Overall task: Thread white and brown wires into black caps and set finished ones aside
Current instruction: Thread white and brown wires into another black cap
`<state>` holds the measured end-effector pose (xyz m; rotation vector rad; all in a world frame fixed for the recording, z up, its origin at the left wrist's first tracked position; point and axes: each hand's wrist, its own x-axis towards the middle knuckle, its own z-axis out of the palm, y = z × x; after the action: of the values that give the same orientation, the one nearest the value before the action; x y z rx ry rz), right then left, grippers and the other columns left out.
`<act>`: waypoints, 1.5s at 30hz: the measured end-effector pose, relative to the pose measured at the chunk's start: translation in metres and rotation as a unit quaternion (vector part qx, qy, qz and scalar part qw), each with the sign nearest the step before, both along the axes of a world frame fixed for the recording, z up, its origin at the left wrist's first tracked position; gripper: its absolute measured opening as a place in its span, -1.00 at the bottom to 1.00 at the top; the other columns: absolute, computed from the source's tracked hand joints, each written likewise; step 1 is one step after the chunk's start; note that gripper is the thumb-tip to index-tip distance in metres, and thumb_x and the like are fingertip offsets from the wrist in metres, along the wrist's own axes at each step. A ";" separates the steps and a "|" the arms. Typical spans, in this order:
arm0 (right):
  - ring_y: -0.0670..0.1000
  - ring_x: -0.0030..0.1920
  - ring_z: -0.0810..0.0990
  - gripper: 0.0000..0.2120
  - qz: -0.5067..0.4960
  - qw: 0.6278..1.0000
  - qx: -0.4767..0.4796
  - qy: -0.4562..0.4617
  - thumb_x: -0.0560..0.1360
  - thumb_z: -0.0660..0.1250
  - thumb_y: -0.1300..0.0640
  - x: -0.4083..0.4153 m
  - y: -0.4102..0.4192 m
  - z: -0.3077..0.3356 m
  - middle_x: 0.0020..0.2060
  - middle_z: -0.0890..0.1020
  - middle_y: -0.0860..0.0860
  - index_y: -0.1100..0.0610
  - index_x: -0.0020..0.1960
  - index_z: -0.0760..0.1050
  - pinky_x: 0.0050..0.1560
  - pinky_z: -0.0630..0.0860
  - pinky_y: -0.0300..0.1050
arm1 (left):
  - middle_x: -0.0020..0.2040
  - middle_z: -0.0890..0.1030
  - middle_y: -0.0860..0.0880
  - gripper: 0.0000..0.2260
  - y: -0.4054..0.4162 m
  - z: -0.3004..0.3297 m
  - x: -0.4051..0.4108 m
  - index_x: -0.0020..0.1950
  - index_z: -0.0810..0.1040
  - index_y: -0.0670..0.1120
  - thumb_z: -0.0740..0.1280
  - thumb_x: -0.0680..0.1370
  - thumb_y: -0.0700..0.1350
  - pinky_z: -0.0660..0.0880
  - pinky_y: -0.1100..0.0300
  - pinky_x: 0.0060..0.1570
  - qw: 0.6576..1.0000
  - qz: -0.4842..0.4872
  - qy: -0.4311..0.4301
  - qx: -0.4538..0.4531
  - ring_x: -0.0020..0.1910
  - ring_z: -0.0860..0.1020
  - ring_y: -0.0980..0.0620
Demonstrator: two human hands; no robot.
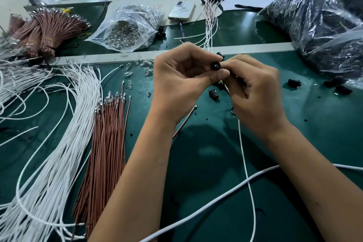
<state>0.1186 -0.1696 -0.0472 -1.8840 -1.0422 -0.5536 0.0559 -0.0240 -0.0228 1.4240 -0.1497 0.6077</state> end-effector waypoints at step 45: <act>-0.06 -0.18 0.62 -0.81 -0.006 1.000 -0.003 0.010 0.55 0.36 0.41 0.002 0.001 -0.002 -0.17 0.67 -0.02 0.23 0.01 0.72 -0.13 0.46 -0.27 | -0.26 0.63 -0.11 -0.73 0.001 0.000 0.000 -0.13 0.62 -0.21 0.59 0.29 -0.43 0.55 0.19 -0.16 0.999 -0.013 0.001 0.038 -0.26 0.58 0.00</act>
<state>0.1209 -0.1686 -0.0489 -1.8973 -1.0213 -0.5376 0.0557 -0.0228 -0.0225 1.4935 -0.1911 0.5843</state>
